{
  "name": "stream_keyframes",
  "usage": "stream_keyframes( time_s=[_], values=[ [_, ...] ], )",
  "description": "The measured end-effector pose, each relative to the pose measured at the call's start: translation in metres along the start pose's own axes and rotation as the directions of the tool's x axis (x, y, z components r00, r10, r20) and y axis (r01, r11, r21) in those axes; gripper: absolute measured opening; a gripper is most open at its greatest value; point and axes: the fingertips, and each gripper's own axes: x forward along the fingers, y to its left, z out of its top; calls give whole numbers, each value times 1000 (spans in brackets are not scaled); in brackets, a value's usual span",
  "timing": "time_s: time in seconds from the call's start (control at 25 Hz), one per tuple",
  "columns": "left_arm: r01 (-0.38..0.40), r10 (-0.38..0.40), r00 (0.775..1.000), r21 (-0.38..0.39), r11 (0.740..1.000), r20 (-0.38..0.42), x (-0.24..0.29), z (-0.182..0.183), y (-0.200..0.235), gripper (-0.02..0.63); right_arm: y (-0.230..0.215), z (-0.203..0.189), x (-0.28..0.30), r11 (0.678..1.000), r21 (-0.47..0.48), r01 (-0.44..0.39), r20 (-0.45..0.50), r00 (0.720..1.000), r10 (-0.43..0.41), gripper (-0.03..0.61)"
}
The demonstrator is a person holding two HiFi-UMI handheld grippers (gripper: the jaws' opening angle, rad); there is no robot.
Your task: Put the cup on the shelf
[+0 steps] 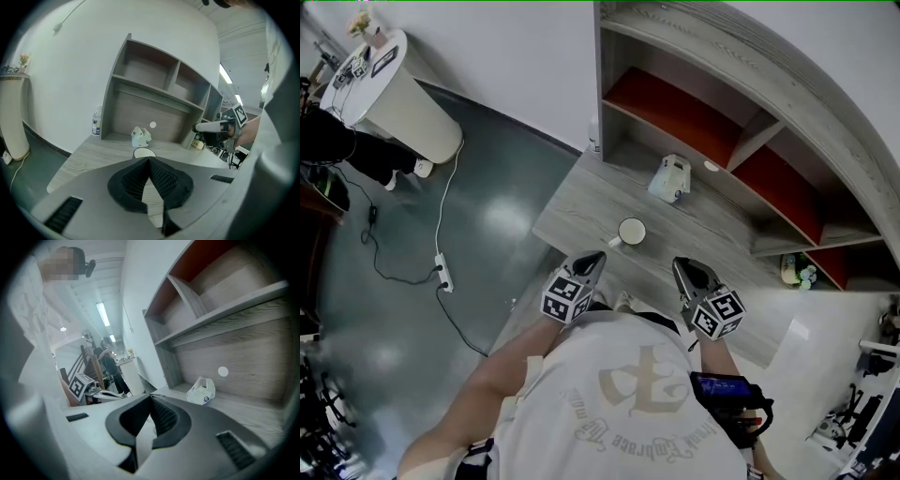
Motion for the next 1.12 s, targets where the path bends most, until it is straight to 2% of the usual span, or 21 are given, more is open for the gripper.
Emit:
stream_keyframes(
  time_s=[0.2,0.24,0.36,0.44,0.52,0.64,0.68,0.8,0.84,0.96,1.12],
  values=[
    [-17,18,999,28,999,-51,21,-8,5,9,-14,0,-2,1000,11,2,-11,1000,-1,5],
    [-15,17,998,32,999,-62,24,-11,7,48,-15,0,-3,1000,15,6,-12,1000,-6,5],
    [-10,13,995,34,999,-101,37,-19,9,66,-22,-1,-5,1000,25,17,-16,1000,-17,5],
    [-9,13,991,36,999,-130,47,-25,12,158,-28,-3,-6,999,30,23,-17,1000,-23,5],
    [-5,13,988,49,999,-153,57,-29,14,205,-32,-4,-6,999,35,30,-17,999,-29,5],
    [8,6,985,79,997,-170,71,-32,12,220,-37,-7,-11,998,41,41,-22,999,-40,5],
    [12,4,985,90,996,-174,75,-33,10,261,-39,-7,-13,998,43,46,-24,999,-45,5],
    [28,2,981,149,988,-194,88,-36,8,293,-45,-4,-19,997,46,63,-24,998,-62,5],
    [33,1,979,169,985,-202,93,-37,7,332,-47,-3,-20,997,46,69,-23,997,-68,5],
    [40,6,974,200,979,-227,105,-45,10,392,-53,-3,-23,995,46,86,-22,996,-85,5],
    [52,1,970,210,976,-243,119,-50,15,403,-61,-6,-31,992,53,115,-29,993,-113,5]
  ],
)
